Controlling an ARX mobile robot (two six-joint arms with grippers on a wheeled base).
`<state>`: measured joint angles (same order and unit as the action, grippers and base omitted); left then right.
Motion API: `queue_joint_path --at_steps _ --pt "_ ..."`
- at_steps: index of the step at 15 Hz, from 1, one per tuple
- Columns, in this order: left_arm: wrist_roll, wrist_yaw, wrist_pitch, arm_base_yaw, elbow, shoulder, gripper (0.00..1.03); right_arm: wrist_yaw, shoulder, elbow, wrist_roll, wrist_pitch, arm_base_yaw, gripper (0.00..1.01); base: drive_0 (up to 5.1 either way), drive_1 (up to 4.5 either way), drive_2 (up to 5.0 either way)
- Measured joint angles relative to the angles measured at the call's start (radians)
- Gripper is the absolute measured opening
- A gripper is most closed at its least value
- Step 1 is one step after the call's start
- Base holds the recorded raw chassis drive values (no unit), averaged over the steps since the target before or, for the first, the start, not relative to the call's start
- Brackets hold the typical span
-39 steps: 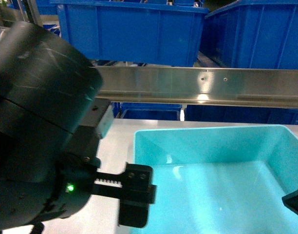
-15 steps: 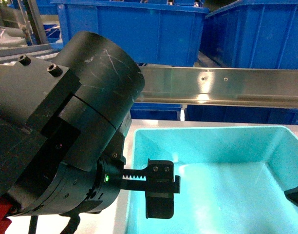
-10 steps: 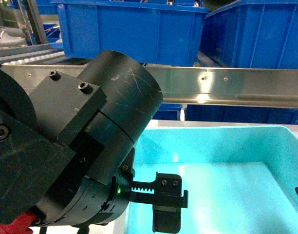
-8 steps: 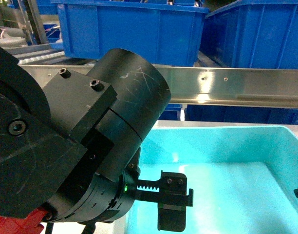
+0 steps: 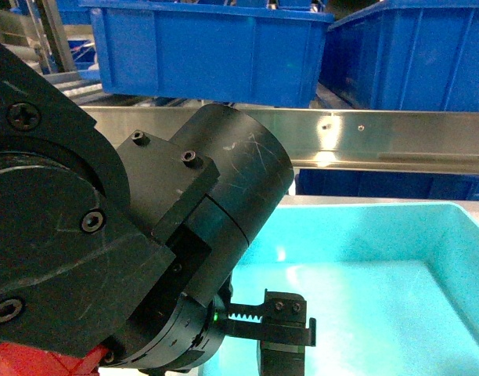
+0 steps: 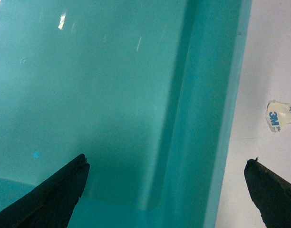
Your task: Organize blue bins on left shelf correctly
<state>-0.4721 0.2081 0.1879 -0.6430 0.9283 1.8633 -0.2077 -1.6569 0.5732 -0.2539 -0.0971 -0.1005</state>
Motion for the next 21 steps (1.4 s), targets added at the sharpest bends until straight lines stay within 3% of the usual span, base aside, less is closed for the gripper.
queue_joint_path --at_steps 5,10,11,12,14,16,17,21 --pt "-0.026 -0.005 0.028 -0.007 0.01 0.033 0.98 -0.002 -0.048 -0.009 -0.007 -0.046 -0.013 0.98 0.0 0.0 0.0" --pt "-0.028 -0.011 0.03 -0.009 0.013 0.044 0.97 0.016 -0.065 -0.032 -0.055 -0.06 -0.031 0.98 0.0 0.0 0.0" --pt "-0.029 -0.011 0.03 -0.009 0.013 0.044 0.6 0.016 -0.065 -0.032 -0.055 -0.059 -0.031 0.69 0.0 0.0 0.0" --pt "-0.029 -0.011 0.03 -0.009 0.013 0.044 0.34 0.016 -0.065 -0.032 -0.057 -0.059 -0.031 0.43 0.0 0.0 0.0" --pt "-0.029 -0.02 0.028 -0.01 0.014 0.044 0.14 0.016 -0.065 -0.032 -0.058 -0.059 -0.031 0.23 0.0 0.0 0.0" --pt "-0.036 -0.026 0.028 -0.01 0.017 0.044 0.01 0.024 -0.065 -0.032 -0.046 -0.06 -0.031 0.08 0.0 0.0 0.0" --pt "-0.039 -0.038 0.028 -0.01 0.019 0.044 0.02 0.032 -0.065 -0.032 -0.027 -0.063 -0.031 0.04 0.0 0.0 0.0" --pt "-0.046 -0.043 0.028 -0.011 0.019 0.044 0.02 0.03 -0.064 -0.036 0.004 -0.075 -0.032 0.02 0.0 0.0 0.0"
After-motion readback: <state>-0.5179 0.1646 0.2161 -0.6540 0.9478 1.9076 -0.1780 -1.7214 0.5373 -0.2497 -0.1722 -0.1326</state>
